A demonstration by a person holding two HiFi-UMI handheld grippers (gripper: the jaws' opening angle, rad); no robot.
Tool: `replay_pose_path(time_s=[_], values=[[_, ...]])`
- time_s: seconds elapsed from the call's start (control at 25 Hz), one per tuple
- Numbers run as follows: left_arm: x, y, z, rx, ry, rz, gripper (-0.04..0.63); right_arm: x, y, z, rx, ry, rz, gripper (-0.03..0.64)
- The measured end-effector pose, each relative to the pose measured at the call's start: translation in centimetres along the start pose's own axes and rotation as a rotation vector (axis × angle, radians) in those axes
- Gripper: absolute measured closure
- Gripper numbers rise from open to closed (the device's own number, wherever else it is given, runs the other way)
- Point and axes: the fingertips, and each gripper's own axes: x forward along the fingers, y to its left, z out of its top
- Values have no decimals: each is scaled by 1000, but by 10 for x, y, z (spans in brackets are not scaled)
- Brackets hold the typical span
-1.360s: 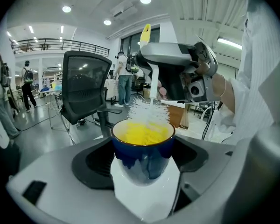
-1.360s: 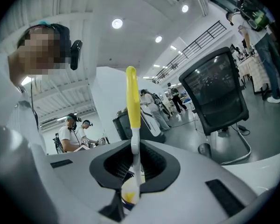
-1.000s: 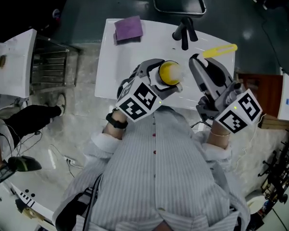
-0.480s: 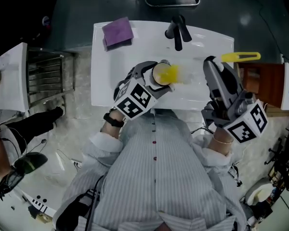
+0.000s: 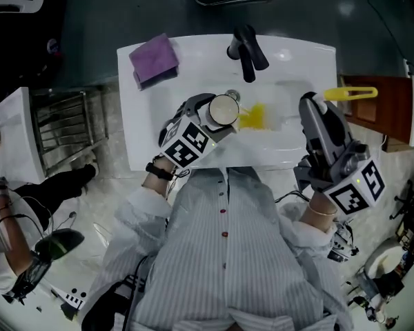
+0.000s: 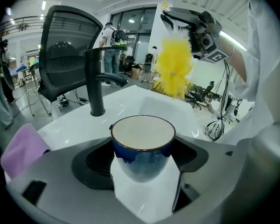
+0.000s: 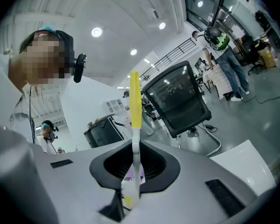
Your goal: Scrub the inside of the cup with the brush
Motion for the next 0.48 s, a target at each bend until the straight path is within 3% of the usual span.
replay_pose_path(time_s=[0.48], values=[[56, 25, -54, 30, 49, -63, 210, 8, -34, -42, 64, 37, -89, 557]])
